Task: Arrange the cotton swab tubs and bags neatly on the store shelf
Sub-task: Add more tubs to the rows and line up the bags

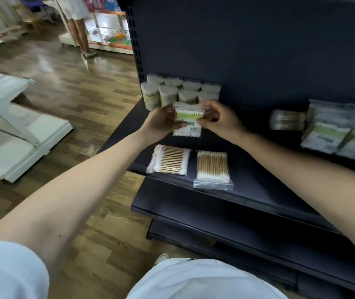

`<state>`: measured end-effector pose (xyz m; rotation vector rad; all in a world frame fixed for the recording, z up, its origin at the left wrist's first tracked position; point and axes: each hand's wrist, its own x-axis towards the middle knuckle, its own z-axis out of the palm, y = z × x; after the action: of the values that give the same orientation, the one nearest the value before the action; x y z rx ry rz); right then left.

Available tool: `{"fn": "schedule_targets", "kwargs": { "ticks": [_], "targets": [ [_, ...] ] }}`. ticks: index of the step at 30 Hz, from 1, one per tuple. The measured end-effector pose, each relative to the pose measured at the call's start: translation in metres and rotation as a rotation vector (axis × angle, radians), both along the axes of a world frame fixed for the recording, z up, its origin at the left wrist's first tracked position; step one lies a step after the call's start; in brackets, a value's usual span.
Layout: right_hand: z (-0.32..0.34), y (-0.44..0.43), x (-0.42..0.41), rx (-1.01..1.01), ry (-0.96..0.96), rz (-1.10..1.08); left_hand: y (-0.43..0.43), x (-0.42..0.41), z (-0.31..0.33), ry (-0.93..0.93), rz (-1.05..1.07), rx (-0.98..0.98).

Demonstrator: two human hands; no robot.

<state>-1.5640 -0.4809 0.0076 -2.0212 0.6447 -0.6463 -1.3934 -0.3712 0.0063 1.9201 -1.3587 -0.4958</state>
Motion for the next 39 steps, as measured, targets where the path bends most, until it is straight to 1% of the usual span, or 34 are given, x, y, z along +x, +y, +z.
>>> {"fn": "schedule_targets", "kwargs": {
  "ticks": [4,8,10,12,13,14,16,17,19,20,21,22,23,25,31,36,39],
  "targets": [
    [0.003,-0.018,-0.045,0.006,-0.002,-0.074,-0.031,-0.036,0.003,0.039,-0.130,-0.016],
    [0.007,-0.031,-0.100,-0.025,0.015,-0.256,-0.069,-0.082,0.007,0.101,-0.284,-0.018],
    [0.009,-0.036,-0.133,-0.047,0.024,-0.343,-0.087,-0.110,0.007,0.148,-0.325,-0.027],
    [0.012,-0.043,-0.169,-0.074,0.050,-0.436,-0.100,-0.136,0.009,0.154,-0.398,0.024],
    [0.014,-0.045,-0.186,-0.096,0.068,-0.473,-0.104,-0.144,0.011,0.106,-0.467,0.086],
    [0.016,-0.048,-0.205,-0.111,0.076,-0.511,-0.107,-0.152,0.015,-0.007,-0.564,0.185],
    [0.018,-0.055,-0.239,-0.138,0.080,-0.574,-0.107,-0.155,0.029,-0.296,-0.730,0.454],
    [0.019,-0.059,-0.254,-0.158,0.095,-0.601,-0.105,-0.151,0.036,-0.430,-0.756,0.600],
    [0.017,-0.068,-0.278,-0.181,0.128,-0.635,-0.101,-0.138,0.044,-0.664,-0.745,0.855],
    [0.015,-0.072,-0.287,-0.183,0.144,-0.646,-0.099,-0.132,0.044,-0.749,-0.744,0.973],
    [0.012,-0.075,-0.292,-0.181,0.154,-0.654,-0.096,-0.129,0.042,-0.796,-0.749,1.074],
    [0.009,-0.077,-0.295,-0.180,0.156,-0.663,-0.094,-0.127,0.036,-0.818,-0.763,1.134],
    [0.006,-0.078,-0.295,-0.186,0.147,-0.671,-0.092,-0.127,0.029,-0.821,-0.773,1.147],
    [0.000,-0.081,-0.290,-0.207,0.123,-0.694,-0.087,-0.130,0.023,-0.799,-0.768,1.100],
    [-0.010,-0.091,-0.286,-0.229,0.064,-0.691,-0.084,-0.148,0.032,-0.707,-0.692,0.979],
    [-0.012,-0.094,-0.292,-0.219,0.045,-0.634,-0.089,-0.176,0.035,-0.566,-0.614,0.718],
    [-0.013,-0.094,-0.296,-0.234,0.039,-0.600,-0.097,-0.197,0.033,-0.492,-0.547,0.503]
  ]
}}
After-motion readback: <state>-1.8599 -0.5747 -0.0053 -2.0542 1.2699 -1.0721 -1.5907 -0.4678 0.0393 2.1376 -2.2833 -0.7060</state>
